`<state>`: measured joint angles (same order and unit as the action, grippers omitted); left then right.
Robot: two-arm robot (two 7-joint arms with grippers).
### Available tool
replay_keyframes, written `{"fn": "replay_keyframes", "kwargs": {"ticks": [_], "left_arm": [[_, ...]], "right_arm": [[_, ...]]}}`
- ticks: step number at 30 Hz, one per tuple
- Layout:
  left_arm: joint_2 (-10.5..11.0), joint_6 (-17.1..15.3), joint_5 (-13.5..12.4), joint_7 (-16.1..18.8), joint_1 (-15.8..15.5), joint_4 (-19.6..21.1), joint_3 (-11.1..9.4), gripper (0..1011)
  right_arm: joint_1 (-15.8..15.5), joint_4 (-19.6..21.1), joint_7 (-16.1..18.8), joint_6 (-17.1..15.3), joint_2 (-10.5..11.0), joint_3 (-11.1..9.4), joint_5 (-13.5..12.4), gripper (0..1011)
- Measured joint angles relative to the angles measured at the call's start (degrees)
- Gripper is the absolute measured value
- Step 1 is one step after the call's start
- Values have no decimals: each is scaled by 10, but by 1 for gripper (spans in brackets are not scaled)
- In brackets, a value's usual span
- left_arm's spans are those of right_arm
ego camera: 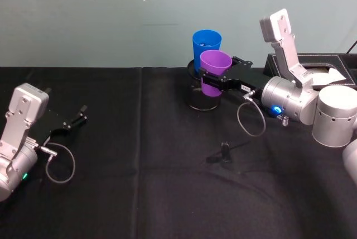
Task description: Pick up one cup with a gripper and tap it against the other cup.
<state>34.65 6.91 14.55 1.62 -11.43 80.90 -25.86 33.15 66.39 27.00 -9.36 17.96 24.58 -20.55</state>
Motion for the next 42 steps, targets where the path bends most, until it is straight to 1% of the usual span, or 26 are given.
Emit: {"fn": "replay_keyframes", "kwargs": {"ticks": [42], "left_arm": [[0,0,0,0,0,0,0,1000]], "right_arm": [[0,0,0,0,0,0,0,741]]}}
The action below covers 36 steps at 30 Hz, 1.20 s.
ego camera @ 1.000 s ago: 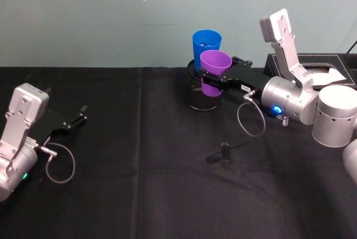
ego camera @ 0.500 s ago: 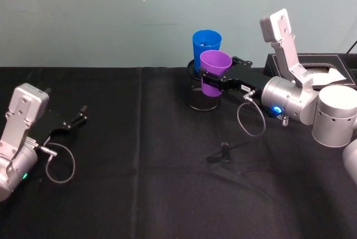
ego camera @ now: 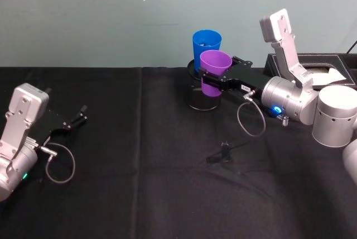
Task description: Pick up one cup with a gripper and tap it against the other cup.
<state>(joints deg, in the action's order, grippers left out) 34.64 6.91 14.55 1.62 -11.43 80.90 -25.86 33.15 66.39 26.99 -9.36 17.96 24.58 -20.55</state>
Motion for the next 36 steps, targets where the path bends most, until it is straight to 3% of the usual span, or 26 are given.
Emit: {"fn": "replay_keyframes", "kwargs": {"ticks": [28,36], "left_arm": [[0,0,0,0,0,0,0,1000],[0,0,0,0,0,0,0,1000]], "right_arm": [[0,1,0,0,0,0,0,741],[-32,63,3,-13,22,4,-1,741]]}}
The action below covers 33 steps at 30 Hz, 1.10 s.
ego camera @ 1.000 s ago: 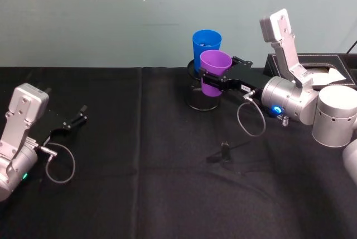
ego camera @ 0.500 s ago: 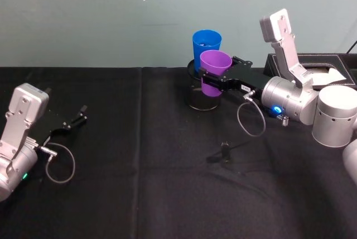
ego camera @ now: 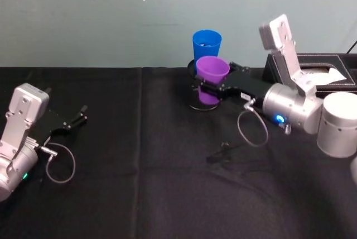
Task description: Pick up one cup with a gripper and tap it against the other cup.
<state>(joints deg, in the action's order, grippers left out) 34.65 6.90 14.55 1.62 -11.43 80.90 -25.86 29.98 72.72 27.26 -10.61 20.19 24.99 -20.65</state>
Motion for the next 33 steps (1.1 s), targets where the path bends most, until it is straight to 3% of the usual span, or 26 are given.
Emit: {"fn": "replay_keyframes", "kwargs": {"ticks": [5,12,15,21,29,33], "left_arm": [[0,0,0,0,0,0,0,1000],[0,0,0,0,0,0,0,1000],[0,0,0,0,0,0,0,1000],[0,0,0,0,0,0,0,1000],[0,0,0,0,0,0,0,1000],[0,0,0,0,0,0,0,1000]], "right_arm": [[-44,57,-5,-5,20,4,0,741],[-112,97,-34,45,36,14,34,741],[-131,92,-44,75,34,14,49,741],[-147,58,-42,128,21,6,54,741],[-148,21,-27,149,6,1,58,746],[-148,17,-24,149,2,-3,62,835]]}}
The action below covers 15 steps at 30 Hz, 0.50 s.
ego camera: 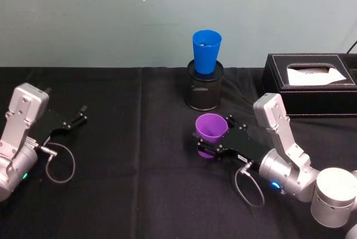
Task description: Pick up one cup with a gripper and tap it against the other cup.
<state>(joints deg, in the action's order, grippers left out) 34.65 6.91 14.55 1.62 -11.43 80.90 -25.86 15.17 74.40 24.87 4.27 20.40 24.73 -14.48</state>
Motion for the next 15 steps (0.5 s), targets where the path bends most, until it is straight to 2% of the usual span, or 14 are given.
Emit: {"fn": "replay_keyframes", "kwargs": {"ticks": [1,2,4,6,11,15], "left_arm": [[0,0,0,0,0,0,0,1000],[0,0,0,0,0,0,0,1000],[0,0,0,0,0,0,0,1000],[0,0,0,0,0,0,0,1000],[0,0,0,0,0,0,0,1000],[0,0,0,0,0,0,0,1000]], "right_arm": [[-1,0,0,0,-1,-2,0,885],[-1,0,0,0,-1,-2,0,885],[-3,3,1,-1,-3,-6,1,960],[-5,6,2,-1,-4,-9,1,991],[-12,24,2,-1,-2,-16,1,1004],[-32,78,-10,-1,10,-29,4,1004]]}}
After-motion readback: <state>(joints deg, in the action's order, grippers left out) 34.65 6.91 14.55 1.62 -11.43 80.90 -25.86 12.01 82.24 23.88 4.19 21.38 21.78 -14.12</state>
